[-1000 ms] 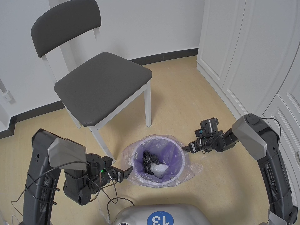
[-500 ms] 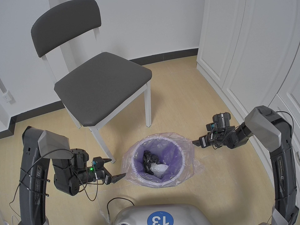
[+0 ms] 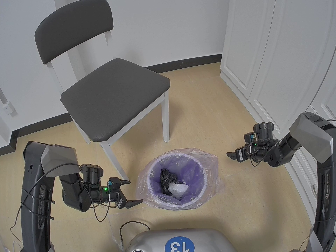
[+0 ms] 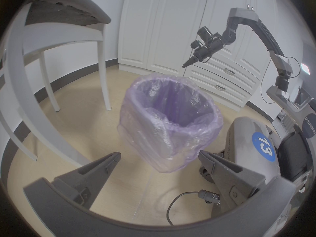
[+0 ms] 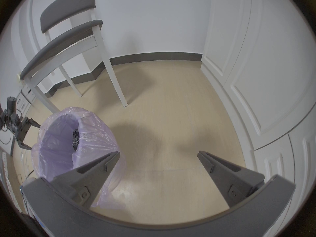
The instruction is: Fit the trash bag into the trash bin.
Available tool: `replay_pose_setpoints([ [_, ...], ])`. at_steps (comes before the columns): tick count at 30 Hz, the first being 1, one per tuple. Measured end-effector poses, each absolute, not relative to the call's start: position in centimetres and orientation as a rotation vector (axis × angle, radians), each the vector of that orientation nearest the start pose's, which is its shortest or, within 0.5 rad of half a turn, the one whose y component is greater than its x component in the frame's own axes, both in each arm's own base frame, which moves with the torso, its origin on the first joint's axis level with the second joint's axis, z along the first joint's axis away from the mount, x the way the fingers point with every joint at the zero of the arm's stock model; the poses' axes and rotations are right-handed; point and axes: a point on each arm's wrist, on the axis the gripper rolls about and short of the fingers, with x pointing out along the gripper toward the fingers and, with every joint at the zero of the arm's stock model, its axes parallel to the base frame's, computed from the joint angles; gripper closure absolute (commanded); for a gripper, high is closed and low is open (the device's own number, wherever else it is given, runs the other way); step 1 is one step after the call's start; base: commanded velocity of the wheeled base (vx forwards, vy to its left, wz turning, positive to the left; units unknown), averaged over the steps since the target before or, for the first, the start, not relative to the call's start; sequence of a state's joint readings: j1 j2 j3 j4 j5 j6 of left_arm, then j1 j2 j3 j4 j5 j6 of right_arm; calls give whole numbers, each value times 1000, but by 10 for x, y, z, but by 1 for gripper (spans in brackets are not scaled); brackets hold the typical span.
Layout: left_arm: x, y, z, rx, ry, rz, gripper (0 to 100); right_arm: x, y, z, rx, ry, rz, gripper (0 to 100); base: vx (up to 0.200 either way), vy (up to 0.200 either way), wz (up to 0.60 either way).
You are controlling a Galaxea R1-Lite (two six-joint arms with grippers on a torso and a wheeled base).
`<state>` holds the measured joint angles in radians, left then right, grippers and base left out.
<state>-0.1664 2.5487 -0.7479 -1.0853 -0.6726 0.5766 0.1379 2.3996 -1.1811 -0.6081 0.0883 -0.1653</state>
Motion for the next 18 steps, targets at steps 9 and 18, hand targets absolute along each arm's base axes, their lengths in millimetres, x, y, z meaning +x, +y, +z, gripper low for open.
replay_pose_setpoints([
  [9,345,-85,-80,359,481,-1031,0,429,60,7,-190,582,271,0,0,0,0],
  [18,346,-105,-79,368,533,-1086,0,426,59,8,-197,558,270,0,0,0,0],
])
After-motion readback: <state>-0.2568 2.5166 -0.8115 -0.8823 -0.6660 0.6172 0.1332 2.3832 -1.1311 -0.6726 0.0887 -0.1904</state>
